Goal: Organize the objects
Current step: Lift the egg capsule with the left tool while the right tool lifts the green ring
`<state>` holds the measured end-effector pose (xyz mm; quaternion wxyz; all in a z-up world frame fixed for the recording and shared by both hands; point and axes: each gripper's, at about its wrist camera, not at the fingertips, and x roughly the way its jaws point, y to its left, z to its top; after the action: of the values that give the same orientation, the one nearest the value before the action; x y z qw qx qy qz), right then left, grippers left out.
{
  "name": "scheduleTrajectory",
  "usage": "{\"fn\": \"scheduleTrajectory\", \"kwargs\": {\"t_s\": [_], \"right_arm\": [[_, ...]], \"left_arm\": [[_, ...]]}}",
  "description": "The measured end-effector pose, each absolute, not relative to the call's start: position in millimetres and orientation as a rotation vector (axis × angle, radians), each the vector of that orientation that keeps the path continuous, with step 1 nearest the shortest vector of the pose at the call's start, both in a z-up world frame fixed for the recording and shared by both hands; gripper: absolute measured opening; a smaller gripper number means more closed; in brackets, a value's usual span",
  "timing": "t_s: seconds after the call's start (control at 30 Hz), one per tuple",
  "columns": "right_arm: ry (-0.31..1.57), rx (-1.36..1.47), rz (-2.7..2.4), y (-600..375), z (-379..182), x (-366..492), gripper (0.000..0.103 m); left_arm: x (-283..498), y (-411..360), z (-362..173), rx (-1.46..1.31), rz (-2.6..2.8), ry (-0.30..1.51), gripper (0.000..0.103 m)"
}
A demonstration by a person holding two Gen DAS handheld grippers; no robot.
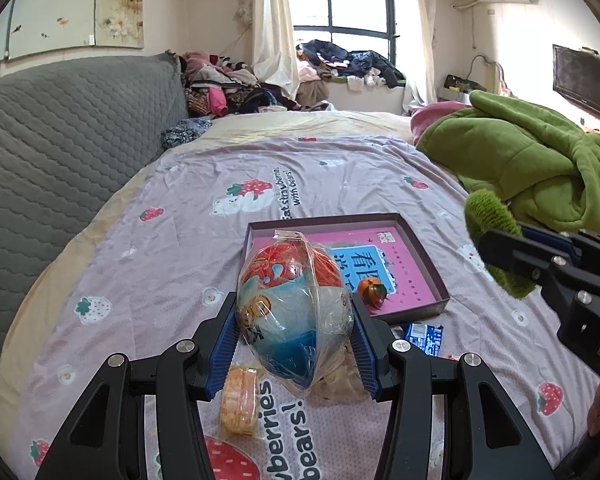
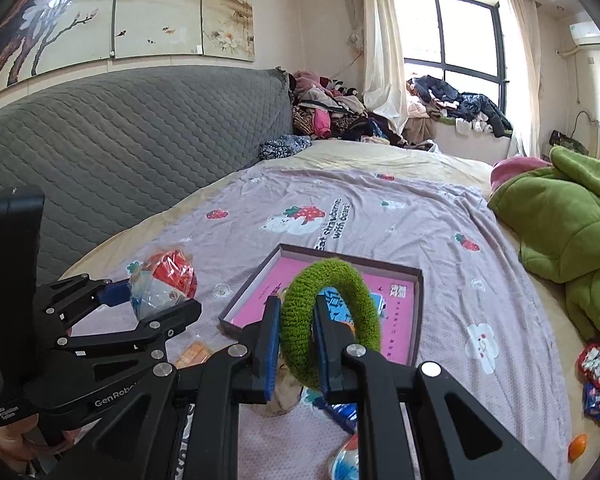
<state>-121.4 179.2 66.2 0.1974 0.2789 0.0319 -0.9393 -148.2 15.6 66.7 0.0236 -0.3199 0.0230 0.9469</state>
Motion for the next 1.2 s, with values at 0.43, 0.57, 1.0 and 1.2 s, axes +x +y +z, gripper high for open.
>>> {"fn": "scheduleTrajectory", "kwargs": {"t_s": [0.43, 0.57, 1.0, 1.2], "right_arm": [[0.099, 0.785, -2.616, 184.5, 67.7, -141.0, 0.016], [0.117, 0.775, -2.604, 182.8, 68.1, -150.2, 0.016], [0.103, 0.794, -2.599, 187.2, 62.1, -181.2, 0.016], [0.127, 0.785, -2.605, 187.7, 60.9, -188.1, 0.016]], "left_arm": [[-173.6, 3.3, 67.0, -0.988, 2.958, 0.06, 0.053], [-184.3, 3.5, 64.9, -0.993, 2.961, 0.05, 0.053], [-215.2, 24.2, 59.3, -0.989, 2.95, 0.08, 0.053], [-227.2, 34.0, 57.1, -0.994, 2.943, 0.111, 0.053]]}}
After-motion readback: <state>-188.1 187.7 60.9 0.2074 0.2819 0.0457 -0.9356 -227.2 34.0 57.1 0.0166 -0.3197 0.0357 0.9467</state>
